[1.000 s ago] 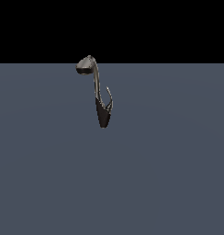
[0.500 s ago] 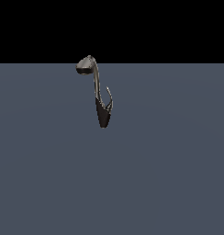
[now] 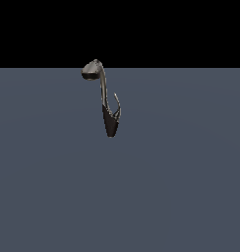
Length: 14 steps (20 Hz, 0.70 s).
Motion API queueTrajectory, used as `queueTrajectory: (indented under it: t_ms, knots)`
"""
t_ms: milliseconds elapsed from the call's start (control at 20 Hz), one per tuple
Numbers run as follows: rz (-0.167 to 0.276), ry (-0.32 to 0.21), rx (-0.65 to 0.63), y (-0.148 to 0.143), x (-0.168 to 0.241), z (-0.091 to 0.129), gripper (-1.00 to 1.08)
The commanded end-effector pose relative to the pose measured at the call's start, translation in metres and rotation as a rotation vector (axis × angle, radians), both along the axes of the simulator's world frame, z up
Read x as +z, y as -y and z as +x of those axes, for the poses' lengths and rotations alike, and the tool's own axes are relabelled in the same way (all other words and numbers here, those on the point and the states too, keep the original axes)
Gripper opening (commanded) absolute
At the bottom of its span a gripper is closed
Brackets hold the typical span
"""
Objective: Turn on the faucet by rotating a designated handle.
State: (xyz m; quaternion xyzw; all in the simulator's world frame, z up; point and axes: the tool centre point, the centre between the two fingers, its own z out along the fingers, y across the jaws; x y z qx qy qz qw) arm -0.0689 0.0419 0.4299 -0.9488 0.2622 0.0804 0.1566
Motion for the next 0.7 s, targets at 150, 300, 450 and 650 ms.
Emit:
queueTrajectory:
  t_ms: [150,300,450,650]
  knots:
    - [0.067,-0.065,-0.143,0.000,-0.028,0.041,-1.00]
    - [0.103,-0.103,-0.221,0.001,-0.046,0.062,-1.00]
    - [0.138,-0.143,-0.301,0.003,-0.066,0.082,-1.00]
    - [0.182,-0.200,-0.409,0.006,-0.094,0.108,-1.00]
